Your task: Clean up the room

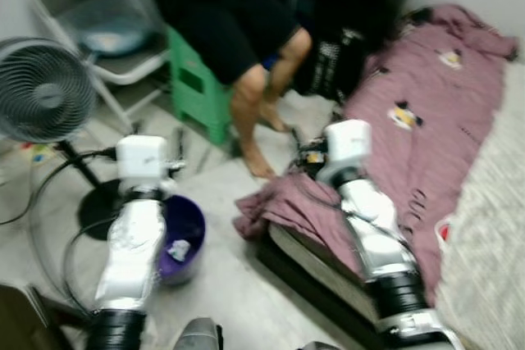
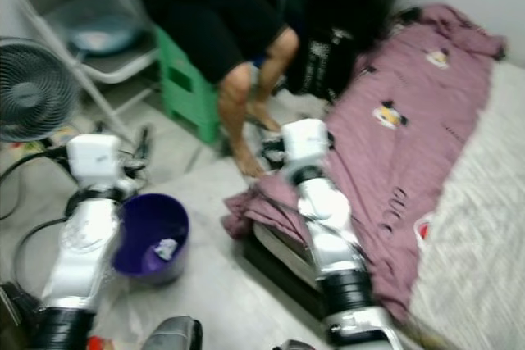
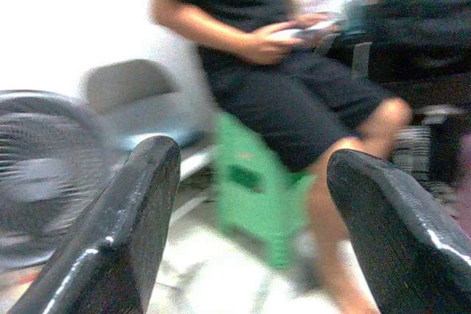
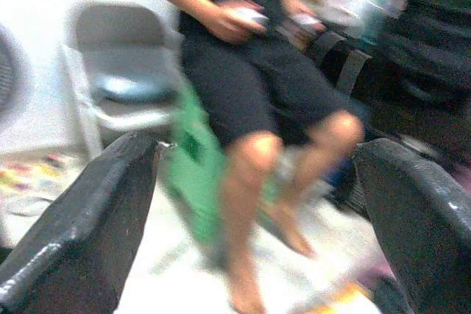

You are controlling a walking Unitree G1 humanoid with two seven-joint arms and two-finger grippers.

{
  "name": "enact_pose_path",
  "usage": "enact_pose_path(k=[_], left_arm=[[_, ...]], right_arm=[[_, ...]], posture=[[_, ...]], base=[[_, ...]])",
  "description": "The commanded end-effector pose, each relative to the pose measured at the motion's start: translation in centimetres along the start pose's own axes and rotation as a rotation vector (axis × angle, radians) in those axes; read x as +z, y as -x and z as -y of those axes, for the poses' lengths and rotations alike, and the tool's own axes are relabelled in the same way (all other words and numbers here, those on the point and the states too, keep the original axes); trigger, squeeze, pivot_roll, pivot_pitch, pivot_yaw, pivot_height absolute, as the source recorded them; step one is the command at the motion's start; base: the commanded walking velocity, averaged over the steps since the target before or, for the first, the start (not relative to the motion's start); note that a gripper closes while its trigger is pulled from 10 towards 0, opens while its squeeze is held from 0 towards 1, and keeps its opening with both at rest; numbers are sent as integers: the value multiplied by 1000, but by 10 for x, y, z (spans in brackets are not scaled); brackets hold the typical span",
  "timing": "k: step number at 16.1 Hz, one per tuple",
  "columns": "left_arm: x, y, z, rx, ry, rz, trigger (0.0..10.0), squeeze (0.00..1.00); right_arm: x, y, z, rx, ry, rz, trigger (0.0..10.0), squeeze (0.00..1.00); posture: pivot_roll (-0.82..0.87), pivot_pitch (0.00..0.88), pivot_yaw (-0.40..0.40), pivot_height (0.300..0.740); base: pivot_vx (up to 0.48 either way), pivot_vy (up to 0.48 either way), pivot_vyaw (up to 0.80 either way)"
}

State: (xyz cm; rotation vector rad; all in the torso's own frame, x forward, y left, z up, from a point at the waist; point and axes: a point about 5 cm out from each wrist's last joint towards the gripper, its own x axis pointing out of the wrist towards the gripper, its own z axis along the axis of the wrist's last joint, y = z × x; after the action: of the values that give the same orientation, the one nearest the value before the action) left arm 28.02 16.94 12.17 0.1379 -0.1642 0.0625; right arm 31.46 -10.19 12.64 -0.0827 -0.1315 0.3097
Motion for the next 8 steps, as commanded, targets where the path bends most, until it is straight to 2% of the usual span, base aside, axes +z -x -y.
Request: enact_pose_path(k=[1, 8], left_arm=[[0, 2, 8, -19, 4, -6, 10000, 0], [3, -4, 22, -94, 11, 0, 10000, 0]], right_arm=[[-1, 3, 7, -18, 13, -2, 10000, 0], [-4, 13, 8, -38, 22, -8, 10000, 0]], posture=[[8, 23, -15, 740], [-34, 52, 17, 740]], base=[[0, 0, 800], [0, 0, 800]])
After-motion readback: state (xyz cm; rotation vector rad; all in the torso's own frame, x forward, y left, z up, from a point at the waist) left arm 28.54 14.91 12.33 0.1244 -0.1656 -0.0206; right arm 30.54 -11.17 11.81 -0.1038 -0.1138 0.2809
